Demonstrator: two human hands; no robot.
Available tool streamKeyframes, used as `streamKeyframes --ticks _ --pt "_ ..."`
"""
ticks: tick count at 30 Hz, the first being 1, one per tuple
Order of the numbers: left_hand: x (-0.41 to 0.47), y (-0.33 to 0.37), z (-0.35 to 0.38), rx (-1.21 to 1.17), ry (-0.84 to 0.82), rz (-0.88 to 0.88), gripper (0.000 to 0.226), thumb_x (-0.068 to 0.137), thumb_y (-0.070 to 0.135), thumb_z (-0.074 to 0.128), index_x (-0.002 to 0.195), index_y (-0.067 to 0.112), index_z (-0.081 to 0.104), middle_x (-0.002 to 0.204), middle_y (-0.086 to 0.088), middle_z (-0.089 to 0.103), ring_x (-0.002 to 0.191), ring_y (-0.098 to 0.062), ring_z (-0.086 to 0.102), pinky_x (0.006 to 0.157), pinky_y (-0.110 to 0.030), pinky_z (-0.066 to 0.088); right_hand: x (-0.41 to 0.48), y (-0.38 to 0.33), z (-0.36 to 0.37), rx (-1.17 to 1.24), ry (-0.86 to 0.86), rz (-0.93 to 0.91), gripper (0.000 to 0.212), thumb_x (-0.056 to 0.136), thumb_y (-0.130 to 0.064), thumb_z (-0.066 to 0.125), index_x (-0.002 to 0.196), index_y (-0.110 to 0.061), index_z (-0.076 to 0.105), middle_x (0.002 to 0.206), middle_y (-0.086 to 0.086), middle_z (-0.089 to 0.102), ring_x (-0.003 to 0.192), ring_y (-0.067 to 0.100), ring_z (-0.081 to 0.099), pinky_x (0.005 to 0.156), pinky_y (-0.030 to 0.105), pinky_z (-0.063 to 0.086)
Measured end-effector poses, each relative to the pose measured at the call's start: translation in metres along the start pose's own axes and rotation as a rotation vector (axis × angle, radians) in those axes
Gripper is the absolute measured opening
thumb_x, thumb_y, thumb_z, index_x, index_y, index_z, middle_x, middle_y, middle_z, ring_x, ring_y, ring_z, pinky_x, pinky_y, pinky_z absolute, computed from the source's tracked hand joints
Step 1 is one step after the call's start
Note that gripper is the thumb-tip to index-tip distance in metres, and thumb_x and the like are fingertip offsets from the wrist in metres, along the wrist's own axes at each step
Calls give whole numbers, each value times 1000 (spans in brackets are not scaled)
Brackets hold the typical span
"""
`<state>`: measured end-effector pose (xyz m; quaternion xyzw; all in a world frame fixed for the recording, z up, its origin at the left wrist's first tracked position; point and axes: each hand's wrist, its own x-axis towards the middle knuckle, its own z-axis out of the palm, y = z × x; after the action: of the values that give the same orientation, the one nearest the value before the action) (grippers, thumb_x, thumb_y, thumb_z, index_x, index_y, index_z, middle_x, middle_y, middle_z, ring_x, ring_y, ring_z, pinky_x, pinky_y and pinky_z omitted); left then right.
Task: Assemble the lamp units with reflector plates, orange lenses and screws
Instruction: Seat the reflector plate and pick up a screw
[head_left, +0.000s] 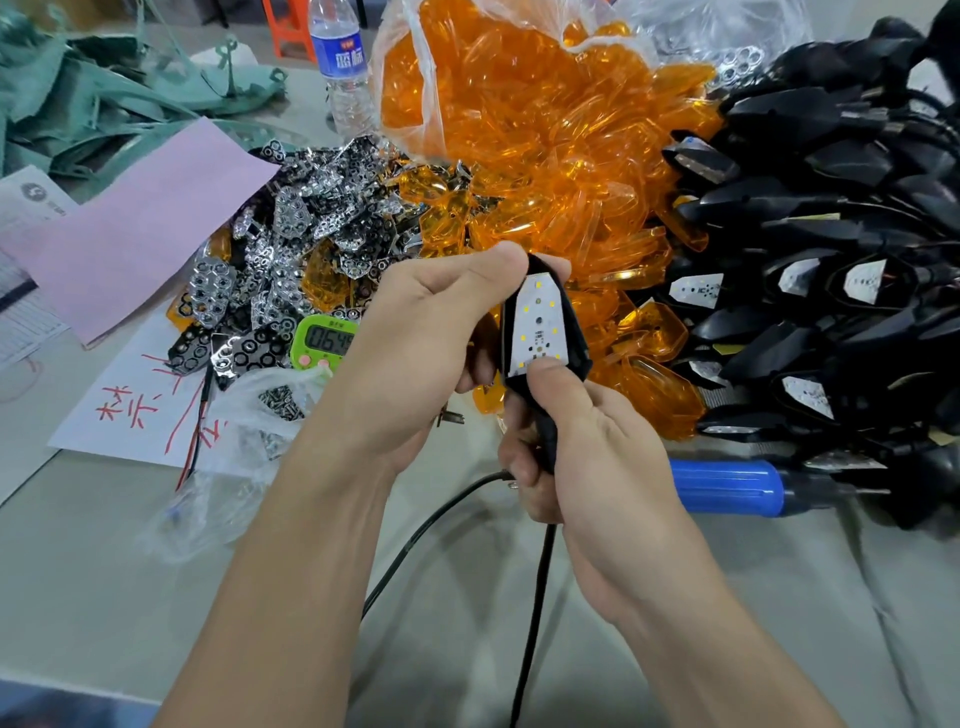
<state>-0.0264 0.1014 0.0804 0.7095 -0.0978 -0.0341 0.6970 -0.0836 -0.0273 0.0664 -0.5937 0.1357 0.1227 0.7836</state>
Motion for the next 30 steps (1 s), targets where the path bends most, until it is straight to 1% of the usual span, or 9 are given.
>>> streamKeyframes --ticks 3,6,12,15,17,19,24,27,30 --pt "-1 0 0 52 13 41 24 95 25 61 101 31 83 73 7 67 48 -7 42 43 -15 34 -1 -2 0 -7 -6 -12 29 104 -26 49 86 -4 56 60 1 44 39 5 32 38 14 25" --pt "-1 -1 -1 112 36 115 29 88 12 66 103 31 82 73 13 67 46 -5 44 45 -15 38 -1 -4 0 -17 -17 -19 29 104 -25 49 86 -4 57 60 3 42 36 4 29 37 14 24" --pt "2 -4 -1 91 69 77 25 90 15 62 91 30 82 71 0 65 50 -13 43 44 -18 36 -1 0 -4 -128 -46 -22 36 103 -39 50 84 -10 59 60 2 51 39 5 34 41 18 28" --pt "1 -5 -2 102 62 75 27 91 14 60 90 29 82 68 -8 61 49 -12 42 43 -18 36 -1 1 -5 -103 -103 -5 28 103 -44 49 100 -20 64 64 6 60 43 11 33 46 24 26" --pt "1 -5 -2 88 69 67 26 91 14 59 88 27 82 66 -4 59 49 -12 42 43 -19 35 0 -1 -7 -56 -145 -12 25 105 -42 48 114 -27 66 71 7 64 45 14 34 45 25 24" --pt "1 -5 -2 72 60 50 25 91 17 59 88 27 81 69 -5 61 54 -17 45 46 -23 37 2 -3 -9 -55 -161 -32 26 106 -40 46 115 -29 67 74 6 65 46 15 36 44 24 25" --pt "1 -4 -1 43 -2 25 21 93 21 59 90 22 81 80 -28 63 61 -40 49 55 -34 43 2 -1 -8 -46 -174 -23 23 106 -38 48 101 -23 63 66 12 62 42 17 32 44 27 23" --pt "1 -4 -1 56 -27 1 22 95 23 59 90 21 81 75 -24 63 55 -29 49 48 -26 42 2 2 -5 -28 -124 -1 34 105 -38 51 75 -34 66 57 9 56 38 15 32 39 23 25" --pt "0 -3 -2 31 -56 -15 25 101 17 59 91 21 82 69 -15 65 49 -19 50 43 -19 39 3 4 -4 -41 -74 1 35 104 -39 53 73 -28 63 53 7 54 40 14 34 37 21 27"
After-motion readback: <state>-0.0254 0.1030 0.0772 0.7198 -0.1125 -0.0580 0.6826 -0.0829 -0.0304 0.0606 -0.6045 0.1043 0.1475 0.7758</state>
